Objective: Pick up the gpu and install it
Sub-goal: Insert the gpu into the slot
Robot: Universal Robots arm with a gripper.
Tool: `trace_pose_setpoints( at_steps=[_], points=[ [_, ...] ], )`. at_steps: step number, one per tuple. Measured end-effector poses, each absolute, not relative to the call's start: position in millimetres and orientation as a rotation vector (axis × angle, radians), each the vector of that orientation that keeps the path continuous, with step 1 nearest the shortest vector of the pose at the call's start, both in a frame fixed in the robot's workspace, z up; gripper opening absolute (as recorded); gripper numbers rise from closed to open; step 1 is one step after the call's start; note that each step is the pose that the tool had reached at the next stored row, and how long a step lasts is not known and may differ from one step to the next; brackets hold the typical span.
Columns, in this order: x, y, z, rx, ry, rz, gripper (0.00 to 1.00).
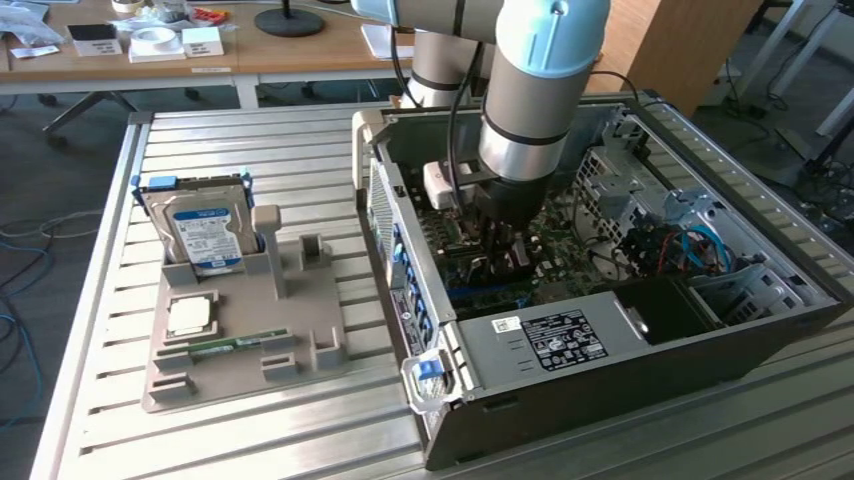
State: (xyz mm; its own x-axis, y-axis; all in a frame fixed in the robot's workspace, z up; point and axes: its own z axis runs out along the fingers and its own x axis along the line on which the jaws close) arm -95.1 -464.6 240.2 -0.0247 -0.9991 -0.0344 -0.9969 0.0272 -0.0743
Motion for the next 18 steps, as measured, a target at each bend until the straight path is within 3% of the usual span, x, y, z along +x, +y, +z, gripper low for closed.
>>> trace_pose_setpoints(
  at_steps=[18],
  points=[
    [-95.5,-464.6,240.1,-2.138,2.195,-0.045,0.27]
  ],
)
